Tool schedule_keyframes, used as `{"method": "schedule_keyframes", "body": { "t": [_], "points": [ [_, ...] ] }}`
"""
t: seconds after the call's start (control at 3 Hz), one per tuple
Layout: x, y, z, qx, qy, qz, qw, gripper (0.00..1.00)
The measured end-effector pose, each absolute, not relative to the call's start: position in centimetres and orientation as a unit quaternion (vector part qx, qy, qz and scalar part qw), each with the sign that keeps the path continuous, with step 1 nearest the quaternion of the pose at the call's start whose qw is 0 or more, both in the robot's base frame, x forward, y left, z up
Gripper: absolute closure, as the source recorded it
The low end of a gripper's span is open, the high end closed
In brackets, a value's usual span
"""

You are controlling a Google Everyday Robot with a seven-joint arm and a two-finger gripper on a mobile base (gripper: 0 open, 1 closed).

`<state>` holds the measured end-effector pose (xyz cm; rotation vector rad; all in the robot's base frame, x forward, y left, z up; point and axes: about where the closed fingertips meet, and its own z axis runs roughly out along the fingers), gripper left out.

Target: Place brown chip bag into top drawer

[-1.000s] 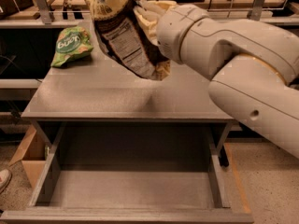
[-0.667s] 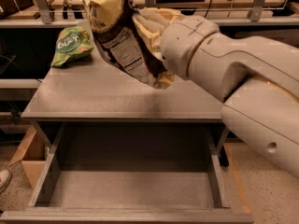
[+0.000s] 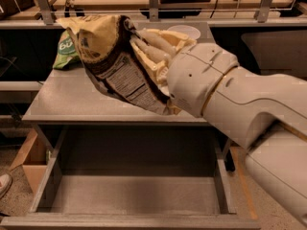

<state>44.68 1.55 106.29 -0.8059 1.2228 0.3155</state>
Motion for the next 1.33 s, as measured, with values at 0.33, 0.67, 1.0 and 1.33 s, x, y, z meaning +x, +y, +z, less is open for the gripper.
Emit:
{"method": "schedule_keyframes", "body": {
  "t": [0.33,0.67,1.0,1.33],
  "points": [
    [44.4,2.2,106.0,-0.373,0.554,0.155,0.728,1.00],
    [42.1,4.1,105.5,-0.382,0.541,0.187,0.726,1.00],
    [39.3,6.7,103.9,-0.402,0.531,0.223,0.712,1.00],
    [37.4,8.5,102.2,-0.420,0.531,0.248,0.693,1.00]
  ]
}}
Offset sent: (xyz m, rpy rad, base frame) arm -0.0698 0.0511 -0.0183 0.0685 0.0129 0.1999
